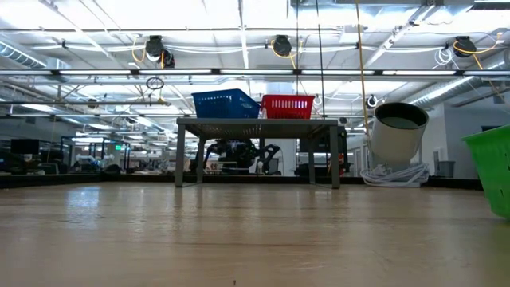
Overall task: Pick & Place Office Desk Supplies
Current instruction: Put the yellow spring rubberband into the green bin
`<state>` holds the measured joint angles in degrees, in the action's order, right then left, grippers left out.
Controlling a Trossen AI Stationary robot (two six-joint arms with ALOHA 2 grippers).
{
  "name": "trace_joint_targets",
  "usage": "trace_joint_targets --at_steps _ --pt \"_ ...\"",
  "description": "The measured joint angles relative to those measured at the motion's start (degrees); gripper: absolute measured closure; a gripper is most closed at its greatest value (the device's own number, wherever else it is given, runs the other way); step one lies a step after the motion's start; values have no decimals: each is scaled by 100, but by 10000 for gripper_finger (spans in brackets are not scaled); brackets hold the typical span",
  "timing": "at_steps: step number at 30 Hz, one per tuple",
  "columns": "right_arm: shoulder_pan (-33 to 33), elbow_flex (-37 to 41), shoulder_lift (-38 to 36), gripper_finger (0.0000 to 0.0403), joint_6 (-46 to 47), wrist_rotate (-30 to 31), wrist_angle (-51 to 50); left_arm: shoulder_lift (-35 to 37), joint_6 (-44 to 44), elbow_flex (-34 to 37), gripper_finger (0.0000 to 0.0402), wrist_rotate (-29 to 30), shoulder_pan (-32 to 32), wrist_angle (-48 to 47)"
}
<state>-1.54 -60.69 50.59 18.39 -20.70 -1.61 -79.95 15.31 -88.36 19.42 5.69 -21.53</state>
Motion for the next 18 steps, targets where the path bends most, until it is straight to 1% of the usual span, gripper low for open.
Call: trace_joint_targets --at_steps 3,5,9,13,16,18 --pt "-315 0 55 399 432 -734 -23 -1 223 0 201 -15 13 17" --pt "-570 0 120 399 634 -1145 -116 -3 383 0 201 -153 11 20" --pt "-1123 0 293 399 881 -1672 -204 -4 782 0 201 -341 19 23" --pt "-1640 0 457 399 830 -1694 -508 -8 1134 0 201 -309 92 69" --pt "-1992 0 640 399 634 -1675 -832 -8 1181 0 201 -329 147 96" --pt "-2209 77 791 399 556 -1671 -827 -8 1190 0 201 -461 162 96"
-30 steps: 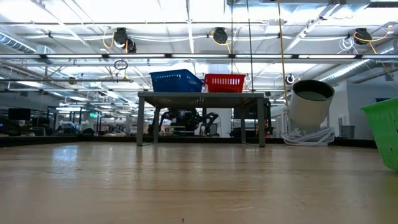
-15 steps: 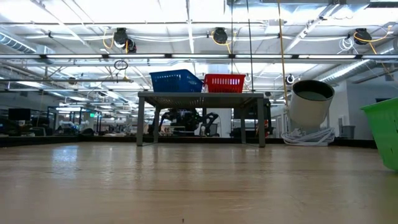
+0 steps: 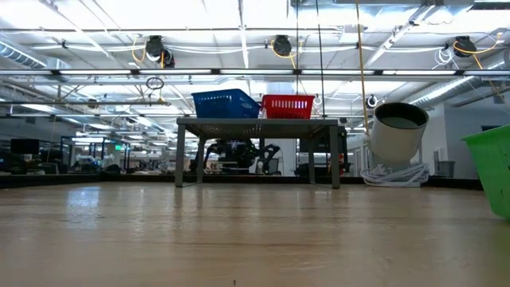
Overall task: Pick & Place Office Desk Supplies
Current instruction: Put the yellow spring rubberband into the green bin
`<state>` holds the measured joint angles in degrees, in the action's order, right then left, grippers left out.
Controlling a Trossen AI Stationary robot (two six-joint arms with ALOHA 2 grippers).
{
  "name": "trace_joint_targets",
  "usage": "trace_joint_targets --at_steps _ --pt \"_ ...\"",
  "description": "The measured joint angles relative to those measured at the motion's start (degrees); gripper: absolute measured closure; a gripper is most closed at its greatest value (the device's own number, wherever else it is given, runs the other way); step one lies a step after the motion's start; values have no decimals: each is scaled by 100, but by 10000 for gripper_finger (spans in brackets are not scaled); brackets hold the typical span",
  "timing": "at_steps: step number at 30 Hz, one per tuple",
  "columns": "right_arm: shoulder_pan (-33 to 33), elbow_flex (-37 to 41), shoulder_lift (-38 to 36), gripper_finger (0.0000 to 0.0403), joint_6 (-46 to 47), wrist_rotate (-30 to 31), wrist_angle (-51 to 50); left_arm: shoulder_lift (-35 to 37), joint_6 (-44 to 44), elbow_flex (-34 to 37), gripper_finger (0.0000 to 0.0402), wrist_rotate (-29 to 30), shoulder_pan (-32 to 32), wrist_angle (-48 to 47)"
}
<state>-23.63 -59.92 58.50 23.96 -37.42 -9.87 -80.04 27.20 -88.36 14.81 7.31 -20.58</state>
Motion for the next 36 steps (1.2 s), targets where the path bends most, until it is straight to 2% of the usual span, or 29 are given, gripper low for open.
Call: trace_joint_targets --at_steps 5,10,13,17,24,36 --pt "-438 465 345 399 -83 3 117 -60 239 2 201 -140 -2 -39" --pt "-698 1154 537 399 13 31 829 -103 464 1 201 -136 -2 -25" --pt "-796 1519 602 399 182 267 1331 -158 488 4 201 -135 -4 -36" --pt "-910 1859 675 399 170 889 1697 -209 483 2 201 -131 -4 -44" --pt "-1058 2133 1059 399 -114 1629 2043 -379 489 2 201 -129 -13 -21" --pt "-1063 2264 2066 399 -367 1643 2353 -441 636 2 202 -127 -15 -31"
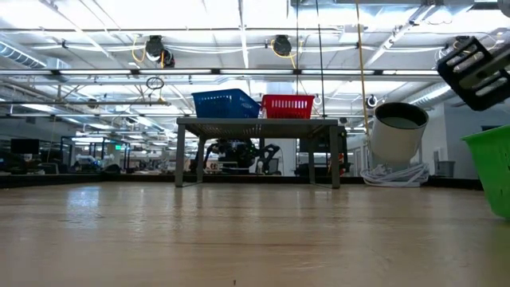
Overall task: Pick & Place Office Desk Supplies
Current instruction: Put the yellow spring rubberband into the green bin, then put the green bin on the shelf
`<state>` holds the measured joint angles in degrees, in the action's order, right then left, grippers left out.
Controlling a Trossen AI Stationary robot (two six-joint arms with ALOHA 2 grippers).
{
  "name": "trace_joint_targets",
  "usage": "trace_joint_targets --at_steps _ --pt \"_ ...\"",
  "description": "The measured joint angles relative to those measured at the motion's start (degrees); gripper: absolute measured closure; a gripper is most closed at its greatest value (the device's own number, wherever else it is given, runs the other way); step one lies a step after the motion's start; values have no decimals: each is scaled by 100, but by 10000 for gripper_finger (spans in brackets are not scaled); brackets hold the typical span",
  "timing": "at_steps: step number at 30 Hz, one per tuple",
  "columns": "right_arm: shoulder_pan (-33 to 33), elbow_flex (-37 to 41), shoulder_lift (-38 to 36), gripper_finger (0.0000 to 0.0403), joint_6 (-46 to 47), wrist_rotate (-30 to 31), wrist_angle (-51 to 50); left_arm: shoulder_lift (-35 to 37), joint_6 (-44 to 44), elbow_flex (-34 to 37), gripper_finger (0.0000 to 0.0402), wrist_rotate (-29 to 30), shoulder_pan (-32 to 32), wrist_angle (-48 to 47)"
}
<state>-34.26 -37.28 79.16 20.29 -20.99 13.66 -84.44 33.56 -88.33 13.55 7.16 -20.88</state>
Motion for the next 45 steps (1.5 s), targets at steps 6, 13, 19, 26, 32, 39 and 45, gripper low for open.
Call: trace_joint_targets --at_steps 6,13,19,26,32,39,45 --pt "2 0 69 378 -1 1 -5 0 33 0 202 1 0 -4" --pt "2 0 71 348 75 -5 -18 0 44 0 202 2 0 -7" --pt "2 0 70 315 135 -25 -14 2 42 0 201 1 0 -7" --pt "2 -2 69 271 152 -27 -14 2 42 0 202 2 0 -7" --pt "4 -4 -171 251 130 -20 -45 4 102 0 202 2 0 -9" --pt "4 -7 -828 254 -333 55 -185 4 156 0 202 0 0 -8" --pt "4 -7 -1308 267 -1147 165 -582 4 301 0 202 -1 0 -7"
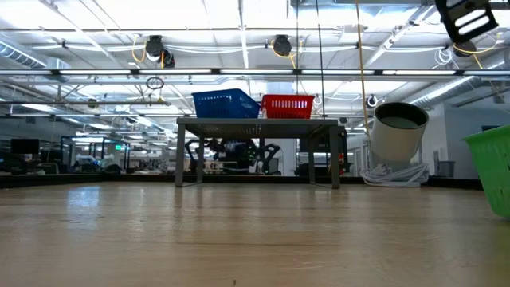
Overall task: Pick & Place Office Desk Supplies
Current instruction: Put the green bin on the shelf
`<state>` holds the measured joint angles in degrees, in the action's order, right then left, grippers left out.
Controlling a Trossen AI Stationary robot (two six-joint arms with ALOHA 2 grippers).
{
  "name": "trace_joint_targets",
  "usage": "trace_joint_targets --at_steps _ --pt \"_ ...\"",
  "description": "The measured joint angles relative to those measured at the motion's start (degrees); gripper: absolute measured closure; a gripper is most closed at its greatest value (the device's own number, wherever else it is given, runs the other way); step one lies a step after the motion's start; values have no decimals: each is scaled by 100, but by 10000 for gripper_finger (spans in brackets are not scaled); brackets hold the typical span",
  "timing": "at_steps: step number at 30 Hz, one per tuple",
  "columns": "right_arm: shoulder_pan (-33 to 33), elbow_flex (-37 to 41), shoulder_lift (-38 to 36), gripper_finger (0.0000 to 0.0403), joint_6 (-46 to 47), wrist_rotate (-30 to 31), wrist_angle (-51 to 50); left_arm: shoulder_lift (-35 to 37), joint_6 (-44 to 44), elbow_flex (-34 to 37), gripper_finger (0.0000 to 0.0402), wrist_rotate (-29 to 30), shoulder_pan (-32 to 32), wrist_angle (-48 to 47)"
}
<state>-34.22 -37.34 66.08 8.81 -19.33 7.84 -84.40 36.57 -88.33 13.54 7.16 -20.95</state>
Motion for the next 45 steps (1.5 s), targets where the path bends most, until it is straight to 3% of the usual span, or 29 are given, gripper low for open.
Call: trace_joint_targets --at_steps 7,18,24,36,45 --pt "-2 -107 -281 271 -534 -17 -390 0 149 0 202 0 0 0" --pt "174 -1704 196 273 -1852 0 -3192 2 271 0 202 85 0 3" --pt "350 -2522 815 276 -2522 7 -4398 2 295 0 202 199 0 3" --pt "557 -3604 2060 266 -3268 275 -5497 2 291 0 202 204 0 -26" --pt "810 -3650 2199 225 -3574 116 -5452 2 303 0 202 492 0 -26"
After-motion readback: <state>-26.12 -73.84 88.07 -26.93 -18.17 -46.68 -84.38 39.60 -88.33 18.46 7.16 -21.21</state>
